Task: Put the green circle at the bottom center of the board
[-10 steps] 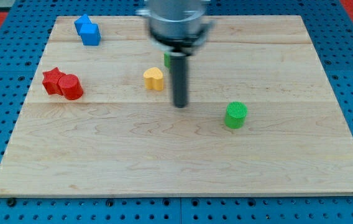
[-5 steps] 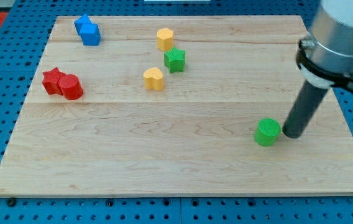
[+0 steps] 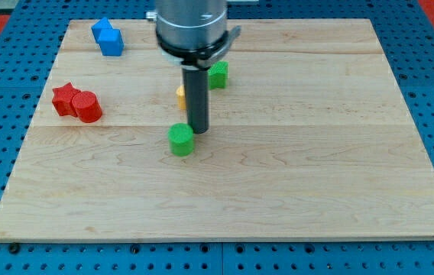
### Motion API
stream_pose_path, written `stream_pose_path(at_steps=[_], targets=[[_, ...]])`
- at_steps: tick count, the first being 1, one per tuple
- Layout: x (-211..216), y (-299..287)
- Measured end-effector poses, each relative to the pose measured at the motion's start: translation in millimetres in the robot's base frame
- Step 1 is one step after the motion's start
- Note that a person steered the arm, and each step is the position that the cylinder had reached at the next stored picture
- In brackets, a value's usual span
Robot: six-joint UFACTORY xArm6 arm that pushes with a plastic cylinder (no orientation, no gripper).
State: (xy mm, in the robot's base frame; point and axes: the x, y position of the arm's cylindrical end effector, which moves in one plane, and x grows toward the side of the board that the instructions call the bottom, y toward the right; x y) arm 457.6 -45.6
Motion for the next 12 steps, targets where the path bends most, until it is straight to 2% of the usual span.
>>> stream_pose_path(at_steps=[1,2,3,5,6,7,8,10,11,12], targets=[[23,-29],[9,-14],[-1,-24],[46,1],[-2,-2],[4,-72],[51,-37],[46,-51],[80,-51],[91,-62]])
